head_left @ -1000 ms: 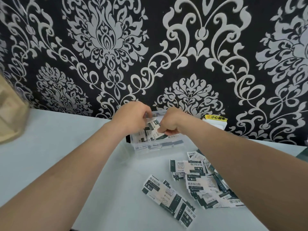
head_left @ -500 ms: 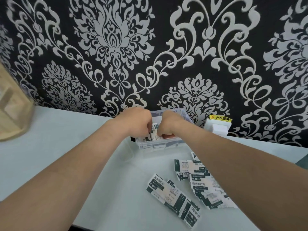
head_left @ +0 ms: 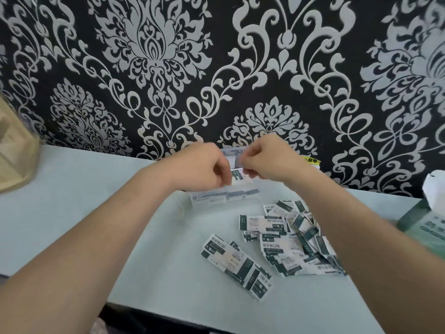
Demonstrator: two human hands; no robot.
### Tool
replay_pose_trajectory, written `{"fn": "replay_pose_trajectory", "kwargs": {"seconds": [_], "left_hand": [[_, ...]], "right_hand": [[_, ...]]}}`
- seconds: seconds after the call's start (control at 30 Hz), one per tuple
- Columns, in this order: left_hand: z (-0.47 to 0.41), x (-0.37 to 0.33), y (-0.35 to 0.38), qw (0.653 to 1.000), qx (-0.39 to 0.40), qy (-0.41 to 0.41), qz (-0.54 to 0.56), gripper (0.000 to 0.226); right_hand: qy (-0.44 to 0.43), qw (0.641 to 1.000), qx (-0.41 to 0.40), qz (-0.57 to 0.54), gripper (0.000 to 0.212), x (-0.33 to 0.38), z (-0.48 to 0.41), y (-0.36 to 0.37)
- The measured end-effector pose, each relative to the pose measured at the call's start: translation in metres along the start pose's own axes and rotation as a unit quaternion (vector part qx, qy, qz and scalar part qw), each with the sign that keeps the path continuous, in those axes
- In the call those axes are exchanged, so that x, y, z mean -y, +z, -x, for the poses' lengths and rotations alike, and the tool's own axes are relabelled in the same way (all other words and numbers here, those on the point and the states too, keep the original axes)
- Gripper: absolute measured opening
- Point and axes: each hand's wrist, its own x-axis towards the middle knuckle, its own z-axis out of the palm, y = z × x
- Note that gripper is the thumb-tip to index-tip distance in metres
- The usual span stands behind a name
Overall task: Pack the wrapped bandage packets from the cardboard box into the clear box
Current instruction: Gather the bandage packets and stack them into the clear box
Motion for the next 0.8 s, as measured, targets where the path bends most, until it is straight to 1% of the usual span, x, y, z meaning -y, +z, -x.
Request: {"fn": "replay_pose_trajectory", "kwargs": {"seconds": [0.07, 0.13, 0.17, 0.2, 0.23, 0.27, 0.33, 0.4, 0.47, 0.53, 0.63, 0.8], "left_hand": [[0.015, -0.019, 0.008, 0.998, 0.049, 0.019, -0.031, 0.024], [0.026, -0.029, 0.023, 0.996, 0.070, 0.027, -0.058, 0.022], [0.030, -0.034, 0.031, 0.996, 0.075, 0.025, -0.051, 0.020], [0.034, -0.039, 0.041, 0.996, 0.082, 0.022, -0.039, 0.018], [0.036, -0.042, 0.051, 0.995, 0.088, 0.018, -0.034, 0.018], [0.036, -0.045, 0.061, 0.995, 0.090, 0.007, -0.036, 0.023], [0.033, -0.050, 0.081, 0.996, 0.074, -0.016, -0.046, 0.035], [0.028, -0.057, 0.095, 0.998, 0.042, -0.034, -0.027, 0.038], [0.020, -0.063, 0.104, 0.999, 0.017, -0.047, -0.007, 0.033], [0.014, -0.068, 0.110, 0.999, -0.005, -0.054, -0.008, 0.025], [0.007, -0.071, 0.115, 0.997, -0.035, -0.075, 0.013, 0.028], [0.004, -0.070, 0.113, 0.994, -0.027, -0.099, 0.045, 0.028]], "right_hand": [[-0.007, 0.999, 0.031, -0.014, 0.017, -0.010, 0.029, -0.012], [0.000, 0.998, 0.055, -0.012, 0.011, -0.023, 0.050, -0.015], [0.005, 0.998, 0.059, -0.004, 0.007, -0.031, 0.058, -0.014], [0.009, 0.998, 0.061, 0.015, 0.003, -0.039, 0.066, -0.013], [0.011, 0.997, 0.060, 0.042, 0.004, -0.047, 0.071, -0.010], [0.012, 0.996, 0.058, 0.070, 0.007, -0.056, 0.075, -0.007], [0.021, 0.991, 0.054, 0.118, 0.015, -0.069, 0.083, -0.004], [0.018, 0.988, 0.051, 0.146, 0.026, -0.078, 0.090, 0.000], [0.001, 0.986, 0.051, 0.162, 0.036, -0.084, 0.095, 0.002], [-0.015, 0.983, 0.056, 0.173, 0.041, -0.088, 0.096, 0.007], [-0.022, 0.984, 0.055, 0.169, 0.043, -0.092, 0.094, 0.012], [-0.022, 0.992, 0.011, 0.127, 0.049, -0.096, 0.088, 0.018]]}}
